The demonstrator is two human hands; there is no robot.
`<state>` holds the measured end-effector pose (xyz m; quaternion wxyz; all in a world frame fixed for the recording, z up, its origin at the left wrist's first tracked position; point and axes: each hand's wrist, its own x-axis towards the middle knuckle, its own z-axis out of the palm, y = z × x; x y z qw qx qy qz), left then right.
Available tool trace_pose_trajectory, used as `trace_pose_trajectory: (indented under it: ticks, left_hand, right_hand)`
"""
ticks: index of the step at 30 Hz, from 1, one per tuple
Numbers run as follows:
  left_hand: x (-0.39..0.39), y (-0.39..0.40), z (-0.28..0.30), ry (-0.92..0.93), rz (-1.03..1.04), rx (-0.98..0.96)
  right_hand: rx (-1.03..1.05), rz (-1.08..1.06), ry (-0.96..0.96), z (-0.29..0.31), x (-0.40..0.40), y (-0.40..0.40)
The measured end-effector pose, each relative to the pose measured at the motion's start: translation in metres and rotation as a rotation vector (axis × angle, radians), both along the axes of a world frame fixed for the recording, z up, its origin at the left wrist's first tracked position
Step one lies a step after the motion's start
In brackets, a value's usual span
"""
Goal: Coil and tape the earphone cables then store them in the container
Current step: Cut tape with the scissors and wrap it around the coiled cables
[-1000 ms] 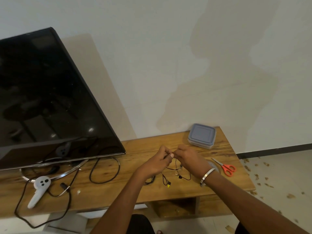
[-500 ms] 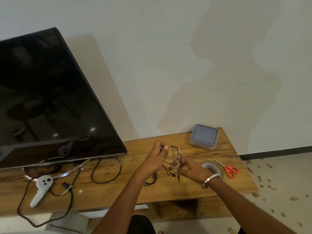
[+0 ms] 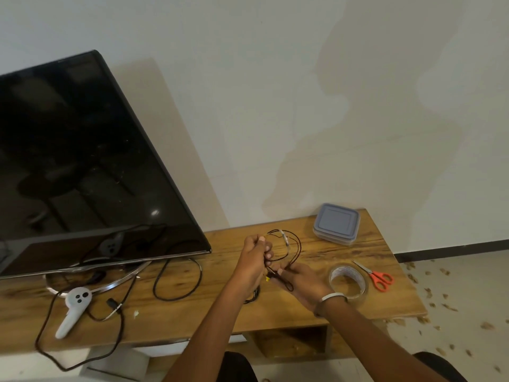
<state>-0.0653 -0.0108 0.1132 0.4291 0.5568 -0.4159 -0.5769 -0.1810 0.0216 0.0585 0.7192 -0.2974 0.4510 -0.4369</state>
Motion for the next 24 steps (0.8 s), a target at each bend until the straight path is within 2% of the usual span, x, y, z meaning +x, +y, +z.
trace_pose_trajectory:
  ticks: [4,7,12,15,20,24]
  left_hand:
    - [-0.006,-0.002,-0.017,-0.108,0.193,0.071]
    - [-0.009,-0.003,-0.025,-0.184,0.241,0.093]
    - [-0.018,-0.006,-0.036,-0.201,0.276,0.107]
    - [-0.024,-0.008,-0.047,-0.117,0.282,0.196]
    - [-0.030,-0.021,-0.058,0.156,0.307,0.363]
    - [-0.039,-0.045,-0.083,0.147,0.323,0.331]
  right_hand:
    - [0.018,-0.060,-0.230,0.014,0.003,0.003]
    - [0.062,-0.116,-0.332,0.016,0.005,0.004]
    - [0.010,-0.217,-0.258,0.019,0.013,-0.003]
    - [0.073,-0.301,-0.166,0.018,0.016,-0.016]
    - [0.179,-0.396,-0.051,-0.007,0.015,-0.044]
    - [0.229,-0.438,0.062,-0.035,0.006,-0.074]
